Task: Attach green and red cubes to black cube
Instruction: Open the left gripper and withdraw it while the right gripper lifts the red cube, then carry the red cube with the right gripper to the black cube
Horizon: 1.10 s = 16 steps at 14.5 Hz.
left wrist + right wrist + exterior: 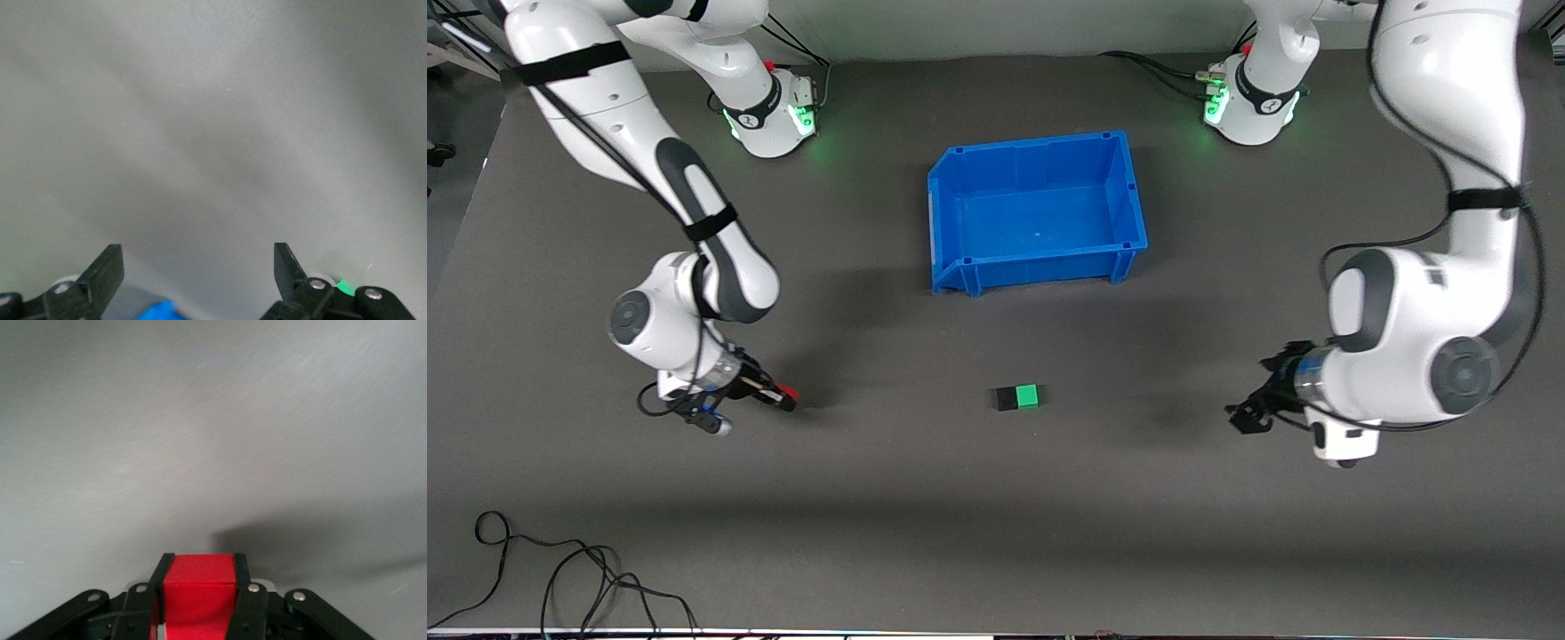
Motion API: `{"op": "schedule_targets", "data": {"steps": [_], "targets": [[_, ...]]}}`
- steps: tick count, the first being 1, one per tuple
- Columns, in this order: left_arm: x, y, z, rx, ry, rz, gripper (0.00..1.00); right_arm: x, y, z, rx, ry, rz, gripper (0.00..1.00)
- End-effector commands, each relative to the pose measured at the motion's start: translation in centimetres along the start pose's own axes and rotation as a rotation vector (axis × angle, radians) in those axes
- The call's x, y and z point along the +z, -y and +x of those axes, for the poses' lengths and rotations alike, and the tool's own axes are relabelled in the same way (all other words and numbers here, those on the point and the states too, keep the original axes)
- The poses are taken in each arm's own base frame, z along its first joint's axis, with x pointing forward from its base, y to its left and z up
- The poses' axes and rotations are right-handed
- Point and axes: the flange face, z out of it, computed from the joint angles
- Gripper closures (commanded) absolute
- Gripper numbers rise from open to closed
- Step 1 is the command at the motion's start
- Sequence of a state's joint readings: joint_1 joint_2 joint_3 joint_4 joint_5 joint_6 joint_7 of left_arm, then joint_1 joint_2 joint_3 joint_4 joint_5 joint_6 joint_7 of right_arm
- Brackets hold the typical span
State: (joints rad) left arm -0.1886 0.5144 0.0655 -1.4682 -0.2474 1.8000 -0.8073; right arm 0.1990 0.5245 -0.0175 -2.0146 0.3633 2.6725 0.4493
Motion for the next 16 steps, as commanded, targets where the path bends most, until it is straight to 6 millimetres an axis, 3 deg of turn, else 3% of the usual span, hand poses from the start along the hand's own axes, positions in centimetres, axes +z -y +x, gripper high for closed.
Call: {"op": "schedule_targets", "data": {"steps": [1, 6, 9, 12, 14, 16], "targets": [[-3.2, 3.2, 0.9, 0.191, 0.012, 0.007, 0.00, -0.5, 4.4, -1.7, 0.191, -0.009, 0.040, 1.00], [-8.7, 7.5, 1.7, 0.541, -0.042, 0.026, 0.00, 0.9, 10.3, -4.9, 0.508, 0.010, 0.052, 1.00], [-13.5, 9.4, -0.6, 0.699, -0.081, 0.059, 0.00, 1.6, 13.6, -6.1, 0.677, 0.035, 0.041, 1.00], [-18.3, 13.3, -2.6, 0.769, -0.081, 0.053, 0.00, 2.2, 16.6, -7.4, 0.797, 0.006, -0.040, 1.00], [-20.0, 14.2, -4.2, 0.786, -0.121, 0.078, 0.00, 2.7, 19.3, -8.4, 0.864, -0.054, -0.124, 1.00], [-20.0, 13.9, -6.4, 0.822, -0.153, 0.149, 0.00, 3.6, 21.8, -10.2, 0.885, -0.092, -0.192, 1.00]]}}
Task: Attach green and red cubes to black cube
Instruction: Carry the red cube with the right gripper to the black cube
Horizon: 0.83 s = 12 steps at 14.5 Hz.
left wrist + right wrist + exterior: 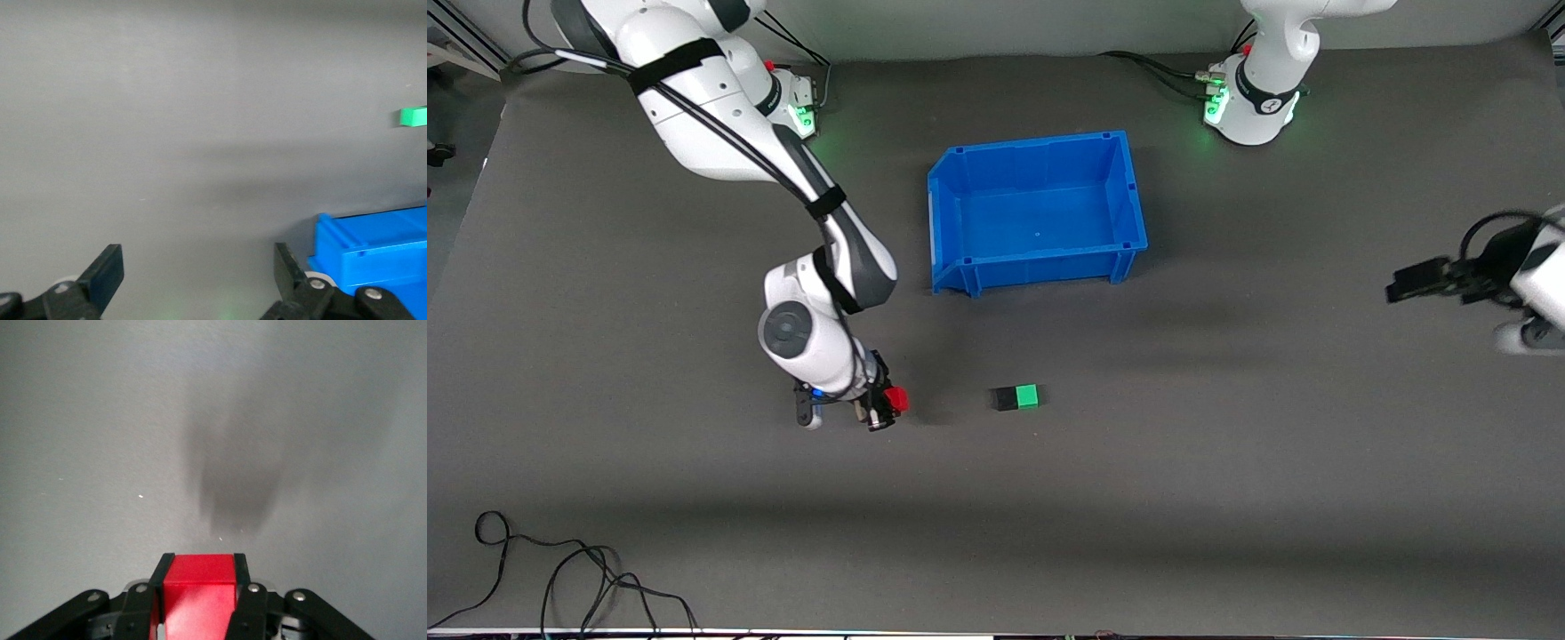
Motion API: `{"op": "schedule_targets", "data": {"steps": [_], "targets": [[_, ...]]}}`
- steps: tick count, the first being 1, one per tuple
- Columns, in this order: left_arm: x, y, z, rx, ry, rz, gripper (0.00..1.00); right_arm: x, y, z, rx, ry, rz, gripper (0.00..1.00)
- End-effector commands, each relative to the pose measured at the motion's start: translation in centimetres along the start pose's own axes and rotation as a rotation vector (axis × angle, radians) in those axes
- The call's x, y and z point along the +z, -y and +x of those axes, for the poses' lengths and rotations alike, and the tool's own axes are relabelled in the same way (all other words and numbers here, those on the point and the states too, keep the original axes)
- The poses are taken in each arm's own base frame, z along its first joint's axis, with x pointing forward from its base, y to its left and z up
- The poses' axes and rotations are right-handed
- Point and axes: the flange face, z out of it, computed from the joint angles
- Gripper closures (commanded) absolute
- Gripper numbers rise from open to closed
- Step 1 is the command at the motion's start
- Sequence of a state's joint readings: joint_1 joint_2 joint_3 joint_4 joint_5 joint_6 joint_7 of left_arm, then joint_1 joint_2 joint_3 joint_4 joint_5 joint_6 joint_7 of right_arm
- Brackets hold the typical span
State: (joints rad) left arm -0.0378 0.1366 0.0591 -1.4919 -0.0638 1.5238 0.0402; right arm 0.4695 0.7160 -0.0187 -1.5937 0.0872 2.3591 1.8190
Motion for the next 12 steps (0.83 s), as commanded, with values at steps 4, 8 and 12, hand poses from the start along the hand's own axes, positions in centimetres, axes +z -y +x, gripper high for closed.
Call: {"op": "schedule_targets", "data": {"steps": [4, 8, 12], "targets": [[-0.6, -3.9, -3.3, 0.097, -0.041, 0.068, 0.00, 1.7, 1.7, -6.1, 0.153, -0.047, -0.007, 1.00], [-0.4, -3.6, -4.4, 0.100, -0.073, 0.066, 0.00, 5.0, 1.0, -11.6, 0.151, -0.048, 0.006, 1.00], [-1.4, -3.2, -4.8, 0.092, -0.061, 0.061, 0.00, 6.5, 0.5, -12.9, 0.133, -0.049, 0.006, 1.00]]}}
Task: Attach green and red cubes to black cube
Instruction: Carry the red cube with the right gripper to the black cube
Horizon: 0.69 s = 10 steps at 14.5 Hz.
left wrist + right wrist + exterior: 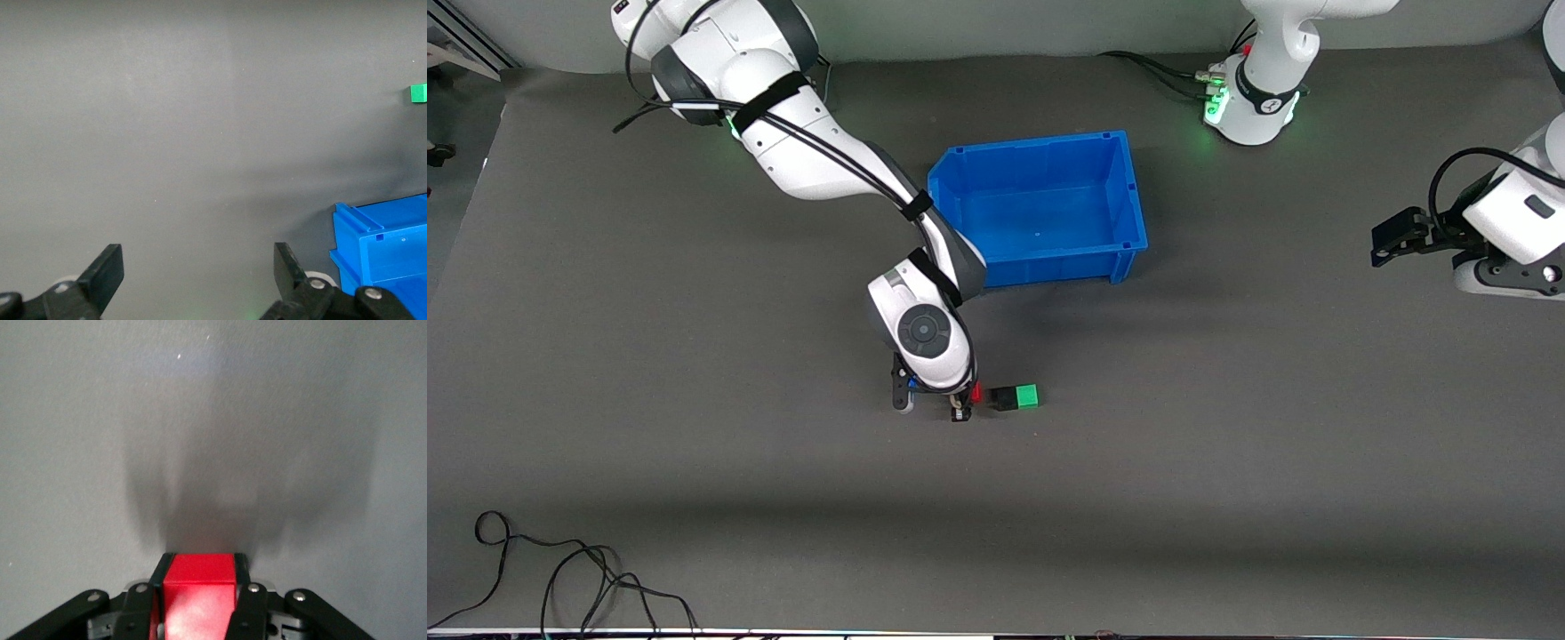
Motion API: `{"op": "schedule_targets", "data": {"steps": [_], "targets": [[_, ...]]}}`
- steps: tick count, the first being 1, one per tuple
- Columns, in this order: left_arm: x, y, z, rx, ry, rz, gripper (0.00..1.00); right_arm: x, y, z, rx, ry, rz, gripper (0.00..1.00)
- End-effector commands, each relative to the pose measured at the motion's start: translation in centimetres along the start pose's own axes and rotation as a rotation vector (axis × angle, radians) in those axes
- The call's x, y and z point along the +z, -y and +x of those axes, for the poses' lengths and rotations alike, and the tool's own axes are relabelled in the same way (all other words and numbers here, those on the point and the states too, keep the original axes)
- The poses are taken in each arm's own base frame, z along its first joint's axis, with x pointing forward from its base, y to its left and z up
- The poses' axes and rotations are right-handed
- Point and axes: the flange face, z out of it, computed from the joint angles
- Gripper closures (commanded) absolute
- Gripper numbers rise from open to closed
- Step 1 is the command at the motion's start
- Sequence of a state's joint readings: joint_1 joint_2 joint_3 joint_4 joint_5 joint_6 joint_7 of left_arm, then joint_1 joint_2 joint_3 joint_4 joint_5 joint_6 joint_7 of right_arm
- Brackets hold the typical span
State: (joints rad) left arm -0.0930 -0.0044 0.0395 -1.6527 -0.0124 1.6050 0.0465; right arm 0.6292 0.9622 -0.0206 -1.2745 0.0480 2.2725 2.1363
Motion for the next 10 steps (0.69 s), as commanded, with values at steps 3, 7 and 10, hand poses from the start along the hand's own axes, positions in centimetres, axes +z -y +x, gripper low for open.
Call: {"op": "schedule_targets", "data": {"steps": [3, 7, 10], "targets": [[-1.0, -0.3, -1.1, 0.018, 0.000, 0.011, 0.00, 0.9, -0.1, -1.7, -0.004, -0.017, 0.018, 1.00], [-0.9, -0.3, -1.1, 0.020, 0.002, 0.012, 0.00, 0.3, 0.5, -2.1, 0.019, -0.004, 0.037, 1.00], [-1.1, -0.2, -1.2, 0.018, 0.005, 0.010, 0.00, 0.1, 1.0, -2.1, 0.024, 0.002, 0.048, 1.00]]}}
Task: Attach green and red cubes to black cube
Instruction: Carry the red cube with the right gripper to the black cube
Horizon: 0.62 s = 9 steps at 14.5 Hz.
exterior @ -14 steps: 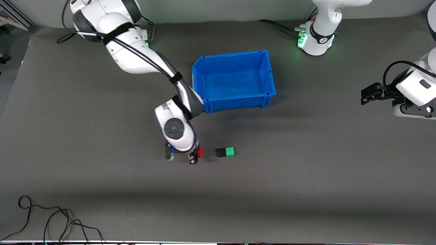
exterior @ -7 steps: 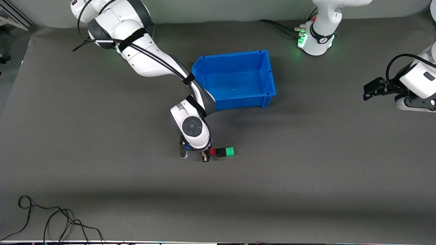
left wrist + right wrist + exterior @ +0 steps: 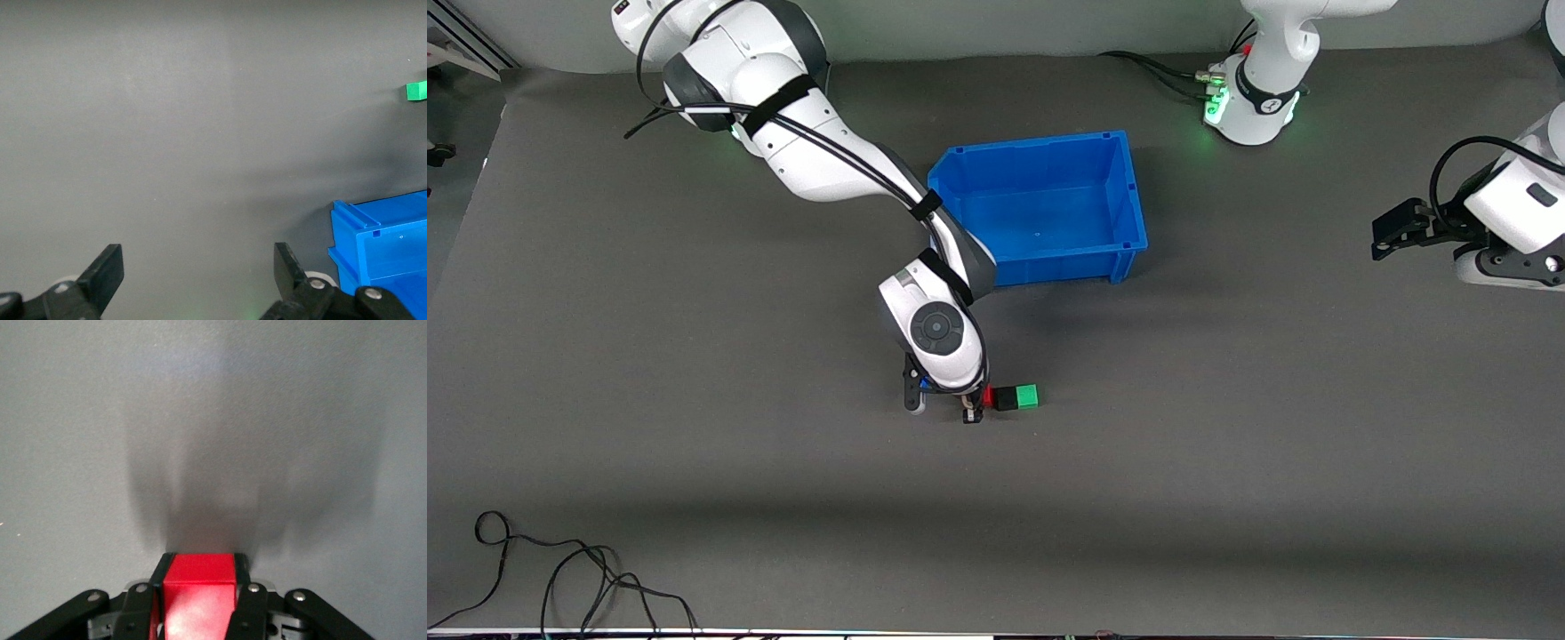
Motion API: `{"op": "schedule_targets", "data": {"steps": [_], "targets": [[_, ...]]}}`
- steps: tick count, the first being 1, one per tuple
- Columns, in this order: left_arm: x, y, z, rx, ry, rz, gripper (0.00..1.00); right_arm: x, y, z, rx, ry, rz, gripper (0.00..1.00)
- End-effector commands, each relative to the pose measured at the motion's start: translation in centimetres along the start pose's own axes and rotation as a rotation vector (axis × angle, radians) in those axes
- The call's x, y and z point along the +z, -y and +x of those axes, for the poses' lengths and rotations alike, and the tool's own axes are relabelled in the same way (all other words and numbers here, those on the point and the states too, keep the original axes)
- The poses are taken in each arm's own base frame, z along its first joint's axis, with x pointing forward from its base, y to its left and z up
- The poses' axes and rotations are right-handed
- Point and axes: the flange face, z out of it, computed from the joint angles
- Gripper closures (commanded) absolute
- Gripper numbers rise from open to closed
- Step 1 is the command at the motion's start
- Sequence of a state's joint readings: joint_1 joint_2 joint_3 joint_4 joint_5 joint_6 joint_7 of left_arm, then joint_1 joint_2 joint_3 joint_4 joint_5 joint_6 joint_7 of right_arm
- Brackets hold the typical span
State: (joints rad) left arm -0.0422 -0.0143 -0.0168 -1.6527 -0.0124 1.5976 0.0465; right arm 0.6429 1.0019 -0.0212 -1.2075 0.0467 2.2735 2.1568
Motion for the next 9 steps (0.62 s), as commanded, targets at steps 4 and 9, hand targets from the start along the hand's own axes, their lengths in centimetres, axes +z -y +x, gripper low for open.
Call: {"op": "schedule_targets", "data": {"steps": [4, 9], "targets": [[-1.14, 0.31, -1.00, 0.014, 0.013, 0.009, 0.00, 0.26, 1.26, -0.30, 0.026, -0.009, 0.031, 1.00], [-1.37, -0.17, -0.93, 0.005, 0.027, 0.010, 0.00, 0.39, 1.18, -0.55, 0.026, -0.007, 0.032, 1.00]]}}
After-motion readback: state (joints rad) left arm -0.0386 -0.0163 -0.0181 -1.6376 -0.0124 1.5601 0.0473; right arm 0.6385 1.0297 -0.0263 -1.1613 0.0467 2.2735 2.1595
